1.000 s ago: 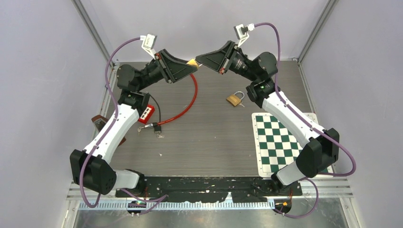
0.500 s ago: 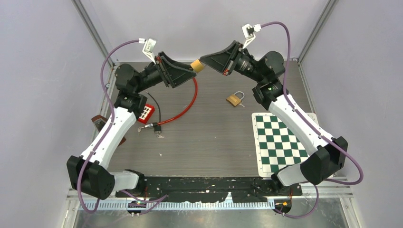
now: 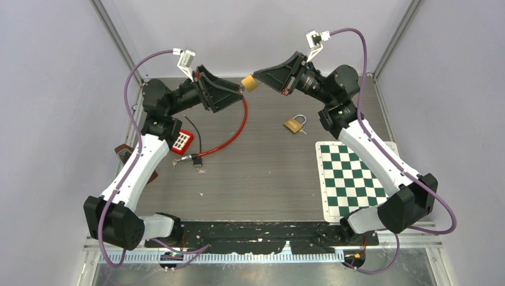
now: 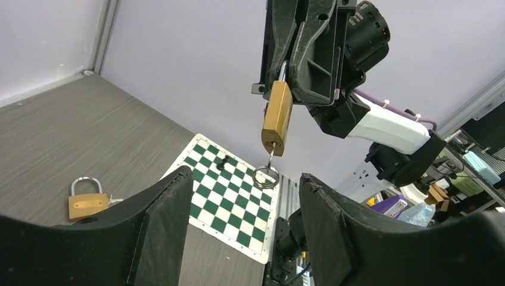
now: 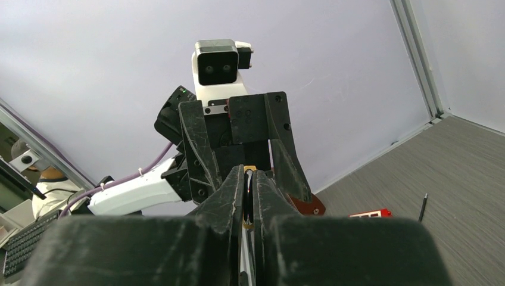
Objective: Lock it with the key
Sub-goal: Lock the lock.
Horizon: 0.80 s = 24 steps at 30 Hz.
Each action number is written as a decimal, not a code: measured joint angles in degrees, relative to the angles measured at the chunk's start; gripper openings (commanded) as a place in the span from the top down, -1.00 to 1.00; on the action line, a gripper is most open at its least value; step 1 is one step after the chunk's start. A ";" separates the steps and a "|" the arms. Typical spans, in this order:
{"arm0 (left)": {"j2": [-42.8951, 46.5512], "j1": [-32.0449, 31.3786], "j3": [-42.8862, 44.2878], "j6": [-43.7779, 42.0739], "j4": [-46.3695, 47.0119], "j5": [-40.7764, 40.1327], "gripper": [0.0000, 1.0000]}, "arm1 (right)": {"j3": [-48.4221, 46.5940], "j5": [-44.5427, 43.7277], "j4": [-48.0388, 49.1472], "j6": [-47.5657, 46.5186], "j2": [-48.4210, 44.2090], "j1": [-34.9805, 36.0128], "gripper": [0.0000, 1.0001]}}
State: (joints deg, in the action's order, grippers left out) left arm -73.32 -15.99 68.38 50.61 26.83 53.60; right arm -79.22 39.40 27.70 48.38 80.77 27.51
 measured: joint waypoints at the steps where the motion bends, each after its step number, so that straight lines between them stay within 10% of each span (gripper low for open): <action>1: 0.00 0.00 0.00 0.13 0.17 -0.02 -0.29 | 0.00 0.13 0.02 -0.02 0.00 0.00 0.89; 24: -0.04 -1.11 -0.28 4.20 2.73 -0.09 -0.11 | 1.90 0.85 2.40 1.92 0.02 0.00 0.89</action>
State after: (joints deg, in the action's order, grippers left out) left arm -73.36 -17.10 68.10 54.81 29.56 53.52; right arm -77.32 40.25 30.11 50.30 80.79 27.51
